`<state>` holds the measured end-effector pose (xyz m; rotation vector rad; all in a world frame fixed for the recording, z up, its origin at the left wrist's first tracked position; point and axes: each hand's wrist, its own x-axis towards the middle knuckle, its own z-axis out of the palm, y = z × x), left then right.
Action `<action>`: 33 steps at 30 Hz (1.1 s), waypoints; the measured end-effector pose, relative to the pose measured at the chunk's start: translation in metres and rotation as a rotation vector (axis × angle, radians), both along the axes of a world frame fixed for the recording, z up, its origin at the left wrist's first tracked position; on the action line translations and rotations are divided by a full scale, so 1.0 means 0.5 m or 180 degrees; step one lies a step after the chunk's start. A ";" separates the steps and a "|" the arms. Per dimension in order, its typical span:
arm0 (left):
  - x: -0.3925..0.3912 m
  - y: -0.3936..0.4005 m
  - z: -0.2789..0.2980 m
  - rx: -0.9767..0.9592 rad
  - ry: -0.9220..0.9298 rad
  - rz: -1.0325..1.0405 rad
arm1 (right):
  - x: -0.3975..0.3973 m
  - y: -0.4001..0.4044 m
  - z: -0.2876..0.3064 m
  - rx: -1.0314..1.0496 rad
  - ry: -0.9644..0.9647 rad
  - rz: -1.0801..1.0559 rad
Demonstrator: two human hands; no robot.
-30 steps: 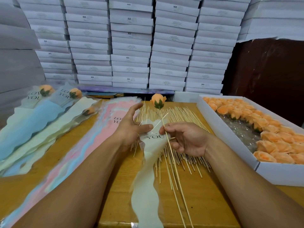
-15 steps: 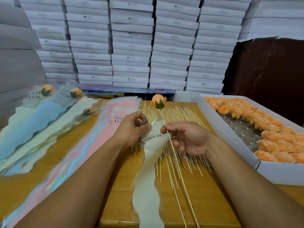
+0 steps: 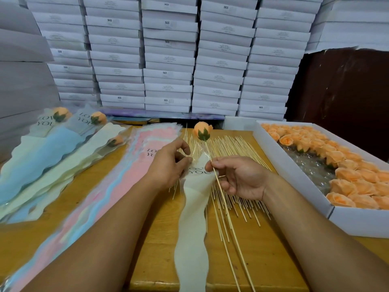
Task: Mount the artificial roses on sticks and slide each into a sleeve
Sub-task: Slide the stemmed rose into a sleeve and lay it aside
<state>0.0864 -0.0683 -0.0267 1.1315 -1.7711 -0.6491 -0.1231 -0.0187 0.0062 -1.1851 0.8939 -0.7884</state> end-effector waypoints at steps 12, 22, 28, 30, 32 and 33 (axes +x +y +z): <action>0.004 0.000 0.007 -0.0131 -0.0344 -0.0011 | -0.021 -0.005 0.016 0.0296 -0.0334 -0.0167; 0.005 0.018 0.019 0.0268 0.0346 -0.0284 | -0.019 -0.013 0.008 0.0394 0.0037 -0.0306; 0.005 0.026 0.026 0.0677 0.0298 -0.0558 | -0.032 -0.041 0.024 0.0494 0.0318 -0.0736; 0.000 0.027 0.022 0.0794 0.0479 -0.0637 | -0.037 -0.061 0.040 0.0489 0.0268 -0.0885; 0.000 0.024 0.023 0.0874 0.0490 -0.0719 | -0.037 -0.084 0.053 0.0448 0.0323 -0.1008; 0.000 0.023 0.024 0.0889 0.0435 -0.0773 | -0.036 -0.097 0.056 0.0402 0.0418 -0.1062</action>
